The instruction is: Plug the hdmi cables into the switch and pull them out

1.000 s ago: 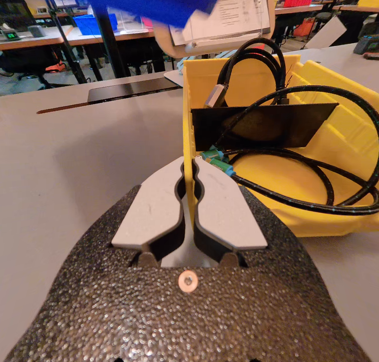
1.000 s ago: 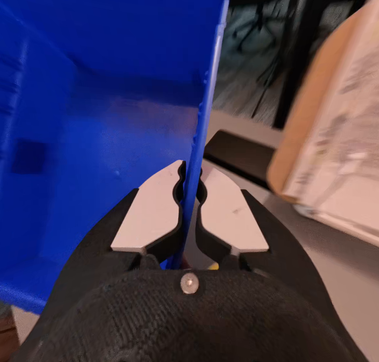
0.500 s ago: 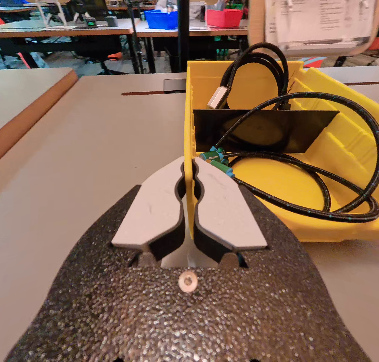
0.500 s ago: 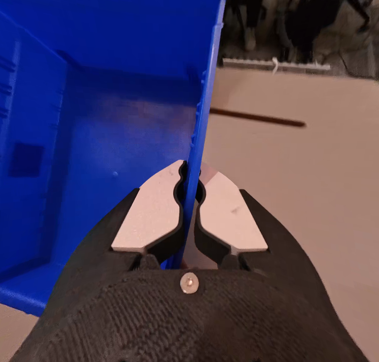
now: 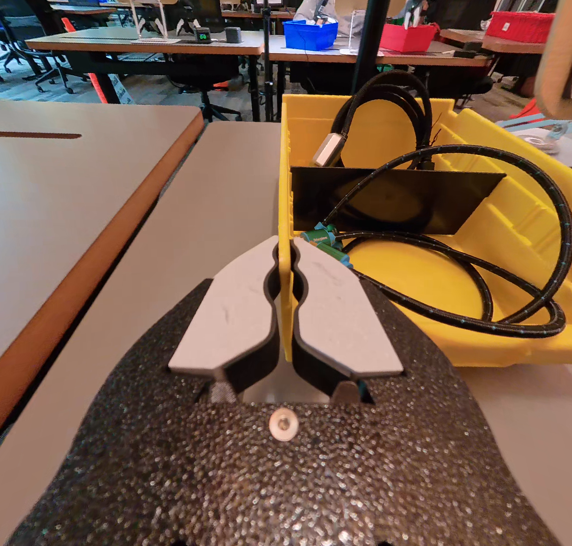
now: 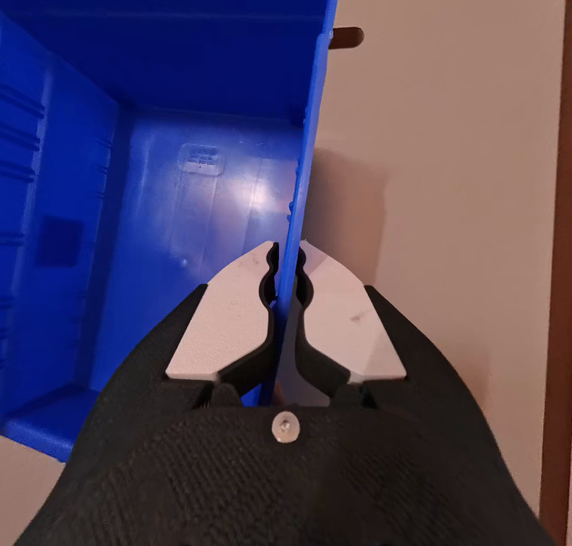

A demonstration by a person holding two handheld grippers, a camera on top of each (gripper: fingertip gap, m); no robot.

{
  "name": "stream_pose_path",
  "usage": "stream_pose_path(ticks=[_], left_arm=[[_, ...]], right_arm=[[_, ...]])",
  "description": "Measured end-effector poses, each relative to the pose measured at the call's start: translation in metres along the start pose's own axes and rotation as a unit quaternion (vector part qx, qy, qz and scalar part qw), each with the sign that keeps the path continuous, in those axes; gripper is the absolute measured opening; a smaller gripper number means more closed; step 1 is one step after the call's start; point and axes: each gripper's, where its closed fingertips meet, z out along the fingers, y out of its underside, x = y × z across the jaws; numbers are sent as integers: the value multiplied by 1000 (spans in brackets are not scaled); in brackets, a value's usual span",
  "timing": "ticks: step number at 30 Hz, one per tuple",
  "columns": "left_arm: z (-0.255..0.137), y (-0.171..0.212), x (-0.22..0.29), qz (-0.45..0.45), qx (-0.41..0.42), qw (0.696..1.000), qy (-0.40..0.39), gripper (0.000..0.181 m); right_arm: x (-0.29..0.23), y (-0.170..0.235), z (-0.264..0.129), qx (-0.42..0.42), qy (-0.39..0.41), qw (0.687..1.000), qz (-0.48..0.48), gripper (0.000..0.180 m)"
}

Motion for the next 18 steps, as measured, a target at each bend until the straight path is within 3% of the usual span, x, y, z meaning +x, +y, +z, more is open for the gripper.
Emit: stream_pose_path(ticks=[1, 5, 10, 12, 14, 18], left_arm=[[2, -1, -5, 0, 0, 1000, -3, 2], [5, -2, -12, 7, -2, 1000, -2, 2], [5, 0, -10, 30, -32, 999, 20, 4], [3, 0, -10, 43, -64, 997, 24, 13], [-1, -14, -12, 66, -78, 995, 13, 27], [3, -63, 3, 120, -87, 988, 37, 35]], right_arm=[[1, -3, 6, -5, 4, 1000, -5, 10], [7, -4, 26, -42, 25, 999, -19, 7], [5, -10, 36, -25, 3, 999, -21, 11], [3, -13, 33, -12, -2, 999, -32, 17], [11, -20, 21, 12, 37, 998, -55, 45], [18, -40, -33, 76, 152, 975, -145, 86]])
